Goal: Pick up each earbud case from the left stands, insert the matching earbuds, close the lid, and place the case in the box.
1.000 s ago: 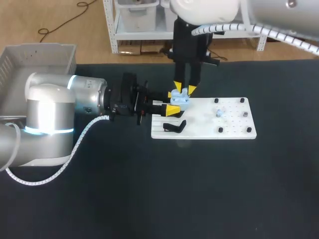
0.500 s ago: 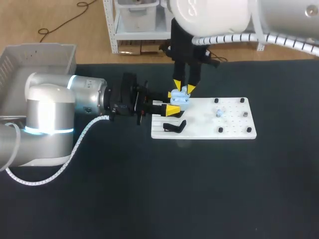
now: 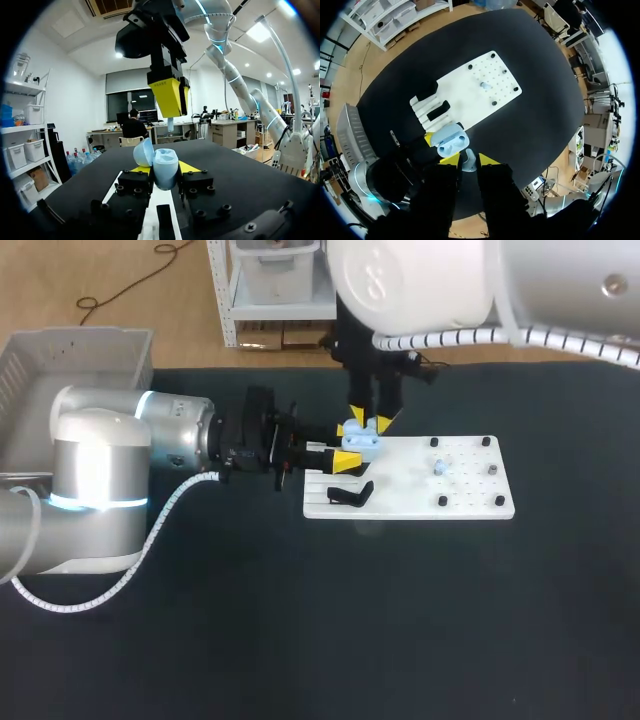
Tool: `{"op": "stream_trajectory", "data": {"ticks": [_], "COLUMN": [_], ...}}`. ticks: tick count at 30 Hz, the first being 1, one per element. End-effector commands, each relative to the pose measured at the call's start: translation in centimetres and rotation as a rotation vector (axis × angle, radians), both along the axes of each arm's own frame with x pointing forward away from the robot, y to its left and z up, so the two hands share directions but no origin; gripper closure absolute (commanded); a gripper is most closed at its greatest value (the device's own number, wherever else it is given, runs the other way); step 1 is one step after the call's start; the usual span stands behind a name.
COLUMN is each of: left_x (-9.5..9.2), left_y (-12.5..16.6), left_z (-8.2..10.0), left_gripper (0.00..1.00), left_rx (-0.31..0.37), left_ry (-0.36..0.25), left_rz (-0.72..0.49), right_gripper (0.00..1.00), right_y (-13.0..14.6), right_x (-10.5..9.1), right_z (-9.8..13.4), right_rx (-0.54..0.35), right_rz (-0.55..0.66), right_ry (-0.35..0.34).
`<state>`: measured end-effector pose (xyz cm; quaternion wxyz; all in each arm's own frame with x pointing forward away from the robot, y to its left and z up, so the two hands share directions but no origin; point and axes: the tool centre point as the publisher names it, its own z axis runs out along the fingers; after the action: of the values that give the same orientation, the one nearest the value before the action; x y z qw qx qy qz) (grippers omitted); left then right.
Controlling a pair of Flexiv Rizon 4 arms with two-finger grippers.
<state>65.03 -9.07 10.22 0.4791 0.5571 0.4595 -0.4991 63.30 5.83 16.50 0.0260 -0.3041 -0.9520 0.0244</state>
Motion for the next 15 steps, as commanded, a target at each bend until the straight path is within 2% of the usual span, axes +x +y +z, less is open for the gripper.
{"op": "stream_trajectory", "data": {"ticks": [1,15], "left_x": [-0.11,-0.11], "left_y": [0.01,0.01], "left_z": [-0.01,-0.01], "left_gripper": [1.00,1.00], "left_rx": [-0.001,-0.001], "left_ry": [-0.002,-0.002], "left_rz": [0.004,0.004], "right_gripper": [1.00,1.00], "right_y": [0.08,0.31], "right_x": [0.23,0.57], "right_z": [-0.18,-0.81], "right_rx": [-0.013,-0.020], "right_rz": [-0.009,-0.017], "right_ry": [0.001,0.026]}}
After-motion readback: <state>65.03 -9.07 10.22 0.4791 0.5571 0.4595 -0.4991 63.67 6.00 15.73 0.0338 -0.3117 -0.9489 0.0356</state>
